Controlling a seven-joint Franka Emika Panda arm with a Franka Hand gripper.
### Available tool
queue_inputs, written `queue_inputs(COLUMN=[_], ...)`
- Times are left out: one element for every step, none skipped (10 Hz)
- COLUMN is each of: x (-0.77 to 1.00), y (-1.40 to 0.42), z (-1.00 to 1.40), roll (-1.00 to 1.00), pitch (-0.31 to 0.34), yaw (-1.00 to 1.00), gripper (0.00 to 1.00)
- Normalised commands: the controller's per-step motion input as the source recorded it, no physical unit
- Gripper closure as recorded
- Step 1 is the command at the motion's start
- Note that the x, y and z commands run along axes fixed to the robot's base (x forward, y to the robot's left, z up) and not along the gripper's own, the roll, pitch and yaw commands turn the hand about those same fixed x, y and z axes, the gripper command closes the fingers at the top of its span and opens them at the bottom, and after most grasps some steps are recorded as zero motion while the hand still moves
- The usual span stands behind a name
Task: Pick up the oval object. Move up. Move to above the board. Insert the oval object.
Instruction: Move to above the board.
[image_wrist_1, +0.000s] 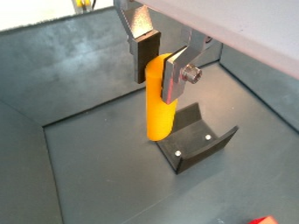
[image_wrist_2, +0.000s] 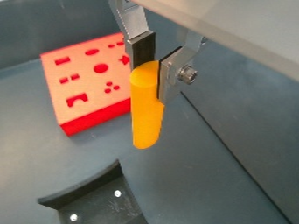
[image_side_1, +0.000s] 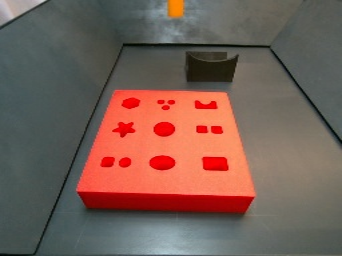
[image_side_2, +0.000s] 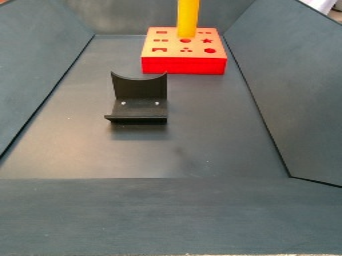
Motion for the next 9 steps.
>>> queue_inputs(x=[0.03, 0.02, -0.05, -0.05, -0.05, -0.05, -0.05, -0.04, -0.04], y=[-0.04, -0.02, -1.0, -1.0, -1.0, -1.0, -1.0, -1.0, -1.0], z=[0.42, 0.19, 0.23, 0.23, 0.24, 0.24, 0.24, 0.25, 0.25], roll=[0.05, 0.05, 0.01, 0.02, 0.02, 0.01, 0.01, 0.02, 0.01], pitch=[0.095, 0.091, 0.057, 0.056, 0.056, 0.059, 0.064, 0.068, 0.071], yaw=[0.03, 0.02, 1.0, 1.0, 1.0, 1.0, 1.0, 1.0, 1.0], gripper=[1.0, 1.0, 1.0, 1.0, 1.0, 1.0, 1.0, 1.0, 1.0])
